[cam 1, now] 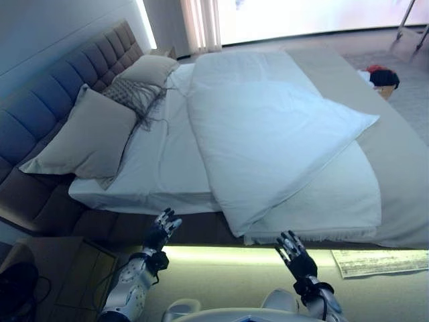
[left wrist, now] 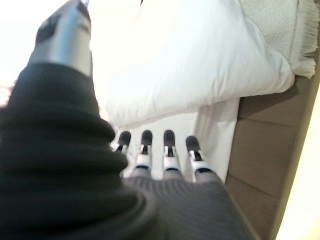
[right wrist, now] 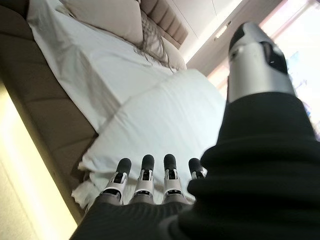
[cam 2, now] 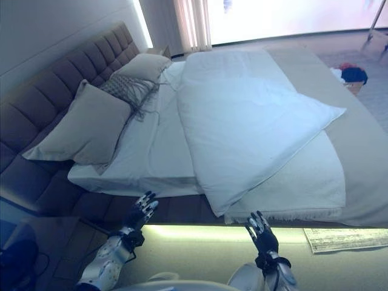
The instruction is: Make the bed neatly
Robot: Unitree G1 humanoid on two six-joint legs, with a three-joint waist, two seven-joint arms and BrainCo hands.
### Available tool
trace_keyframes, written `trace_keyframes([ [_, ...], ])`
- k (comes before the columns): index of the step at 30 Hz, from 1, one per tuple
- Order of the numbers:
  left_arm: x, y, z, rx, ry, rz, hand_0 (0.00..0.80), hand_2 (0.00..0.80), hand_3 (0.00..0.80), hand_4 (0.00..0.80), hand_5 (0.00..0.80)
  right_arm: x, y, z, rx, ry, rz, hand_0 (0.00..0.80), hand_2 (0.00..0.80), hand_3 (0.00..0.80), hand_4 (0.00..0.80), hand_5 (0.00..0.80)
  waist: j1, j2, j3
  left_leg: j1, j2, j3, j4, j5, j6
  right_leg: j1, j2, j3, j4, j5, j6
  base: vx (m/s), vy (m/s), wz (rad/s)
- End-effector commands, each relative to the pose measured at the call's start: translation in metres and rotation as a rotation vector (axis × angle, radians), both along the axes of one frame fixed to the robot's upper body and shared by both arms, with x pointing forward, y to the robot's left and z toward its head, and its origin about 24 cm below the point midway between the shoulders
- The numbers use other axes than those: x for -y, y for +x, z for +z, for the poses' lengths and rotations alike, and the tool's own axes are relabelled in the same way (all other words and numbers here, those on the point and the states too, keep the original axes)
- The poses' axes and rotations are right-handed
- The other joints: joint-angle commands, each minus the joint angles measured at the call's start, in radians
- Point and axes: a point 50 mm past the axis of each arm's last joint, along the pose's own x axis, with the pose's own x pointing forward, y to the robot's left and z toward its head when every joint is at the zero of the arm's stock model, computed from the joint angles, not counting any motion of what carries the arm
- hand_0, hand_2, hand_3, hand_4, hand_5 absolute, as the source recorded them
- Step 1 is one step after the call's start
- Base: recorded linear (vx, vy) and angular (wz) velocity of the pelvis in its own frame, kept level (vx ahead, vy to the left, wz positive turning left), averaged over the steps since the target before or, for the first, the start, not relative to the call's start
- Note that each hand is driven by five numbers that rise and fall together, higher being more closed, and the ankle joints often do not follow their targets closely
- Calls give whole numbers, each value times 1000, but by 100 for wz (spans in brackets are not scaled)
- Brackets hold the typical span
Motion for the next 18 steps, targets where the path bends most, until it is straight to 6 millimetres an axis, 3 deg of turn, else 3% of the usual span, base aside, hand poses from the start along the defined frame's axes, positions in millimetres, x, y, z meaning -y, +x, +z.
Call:
trace_keyframes([
  [1,-5,21,35,160,3,8,0,0,0,0,0,1,27,15,124,14,-3,0,0,0,0,0,2,-63,11,121,-72,-44,-71,-45,78,17,-2,-50,-559,476,87,370,-349,-25],
  [2,-5,23,34,158,7,5,0,0,0,0,0,0,33,15,119,18,-6,0,0,0,0,0,-3,-55,10,142,-49,-46,-82,-56,66,40,38,-83,-690,498,95,340,-379,-43],
  [3,-5,24,33,157,7,4,0,0,0,0,0,0,36,16,117,18,-6,0,0,0,0,0,-8,-67,14,144,-52,-33,-89,-38,60,45,35,-111,-725,519,83,352,-283,-47],
  [4,-5,24,31,146,10,6,0,0,0,0,0,-3,39,15,107,22,-1,0,0,0,0,0,1,-61,6,155,-38,-33,-93,-54,58,61,54,-121,-739,518,98,313,-293,-29],
  [6,-4,24,28,137,9,-1,0,0,0,0,0,-8,38,13,97,29,16,0,0,0,0,0,4,-80,3,152,-37,-21,-80,-50,61,77,31,-128,-698,508,80,312,-326,-7],
  [10,-1,15,23,98,-7,1,0,0,0,0,0,-7,25,4,29,2,15,0,0,0,0,0,1,-89,-12,149,-4,-11,-8,-88,55,115,31,-82,-614,458,76,328,-327,24],
  [12,-1,9,22,96,-32,-9,0,0,0,0,0,-7,22,5,34,-2,29,0,0,0,0,0,-1,-96,-15,149,24,-7,39,-100,44,128,50,-73,-582,427,63,298,-377,23],
  [15,5,3,21,110,-50,-30,0,0,0,0,0,0,21,7,46,-22,51,0,0,0,0,0,1,-101,-27,133,53,-13,96,-57,15,156,101,-83,-585,369,38,224,-327,10],
  [18,13,4,21,121,-72,-41,0,0,0,0,0,9,22,8,44,-41,43,0,0,0,0,0,-9,-106,-32,56,96,8,270,40,-34,196,153,-107,-600,299,-8,139,-298,-4],
])
